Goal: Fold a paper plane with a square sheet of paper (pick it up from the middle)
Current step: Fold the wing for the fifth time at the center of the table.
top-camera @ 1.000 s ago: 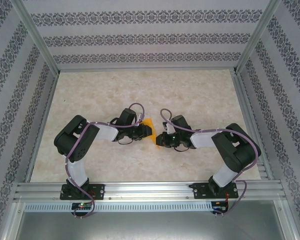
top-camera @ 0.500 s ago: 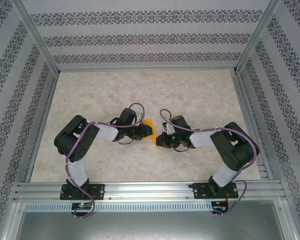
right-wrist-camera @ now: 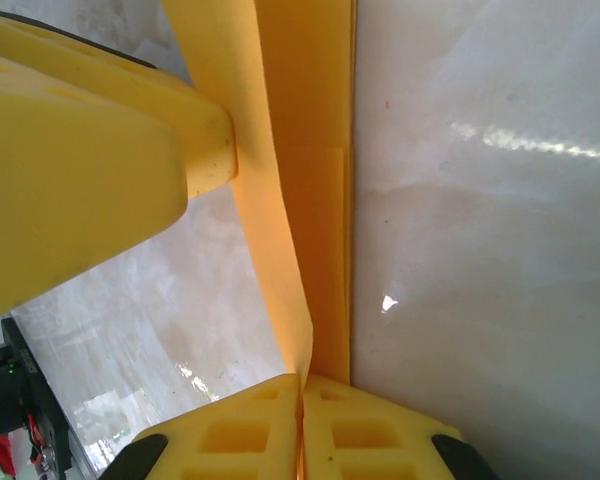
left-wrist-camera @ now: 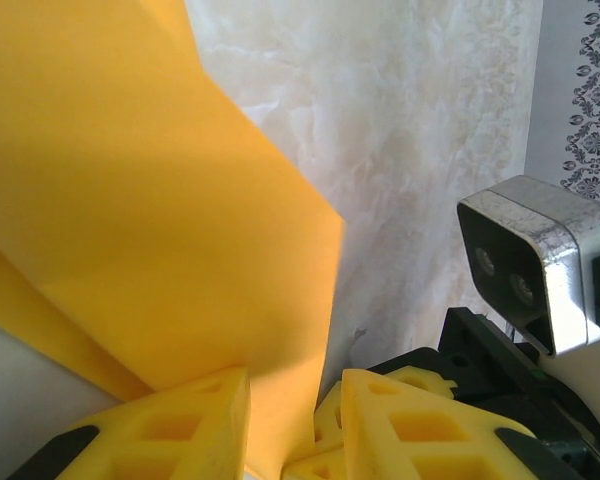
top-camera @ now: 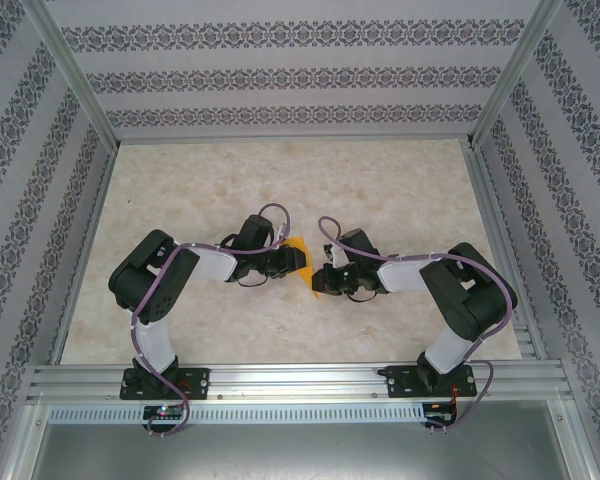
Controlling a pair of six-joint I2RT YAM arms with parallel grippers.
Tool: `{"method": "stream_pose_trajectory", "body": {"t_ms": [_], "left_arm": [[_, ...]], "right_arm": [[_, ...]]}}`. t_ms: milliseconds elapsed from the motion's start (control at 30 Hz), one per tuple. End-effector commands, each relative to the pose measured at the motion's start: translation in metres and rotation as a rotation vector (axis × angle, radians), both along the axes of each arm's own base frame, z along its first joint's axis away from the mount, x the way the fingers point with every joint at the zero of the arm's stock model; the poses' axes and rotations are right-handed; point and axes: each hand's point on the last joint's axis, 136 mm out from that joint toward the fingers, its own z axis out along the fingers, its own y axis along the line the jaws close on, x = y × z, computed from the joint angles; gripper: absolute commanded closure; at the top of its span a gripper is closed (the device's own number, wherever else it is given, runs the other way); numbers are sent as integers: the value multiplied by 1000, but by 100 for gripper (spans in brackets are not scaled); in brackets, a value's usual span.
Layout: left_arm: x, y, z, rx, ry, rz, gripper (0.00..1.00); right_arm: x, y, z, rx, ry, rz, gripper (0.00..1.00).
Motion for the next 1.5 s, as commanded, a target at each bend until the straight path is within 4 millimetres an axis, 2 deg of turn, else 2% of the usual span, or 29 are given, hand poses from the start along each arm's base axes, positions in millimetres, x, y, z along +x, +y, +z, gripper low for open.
{"method": "stream_pose_trajectory", "body": {"t_ms": [0, 200, 333, 667, 900, 1067, 1133, 1300, 1400, 1467], "left_arm": [[1, -7, 0, 2, -19, -21, 69], [-2, -9, 0, -2, -37, -36, 68], [-4, -4, -12, 43, 0, -24, 70], [-7, 17, -37, 202, 81, 40, 73], [-10, 24, -50, 249, 121, 59, 73], [-9, 23, -51, 251, 124, 60, 73], [-9, 24, -51, 250, 123, 59, 73], [-9, 23, -49, 243, 116, 49, 73], [-9, 22, -48, 240, 111, 44, 73], [-9, 21, -49, 239, 112, 43, 73]], "right_arm": [[-13, -14, -32, -134, 44, 7, 90], [-12, -16, -34, -151, 45, 4, 90], [-11, -15, -31, -147, 38, 5, 89], [-11, -13, -8, -107, -2, 13, 84], [-20, -24, -12, -139, 13, -2, 85], [-22, -25, -18, -154, 27, 0, 89], [-20, -23, -12, -141, 15, 1, 87], [-5, -19, 29, -89, -95, -33, 79], [-3, -16, 44, -62, -128, -25, 79], [-3, -9, 46, -39, -121, 4, 82]]}}
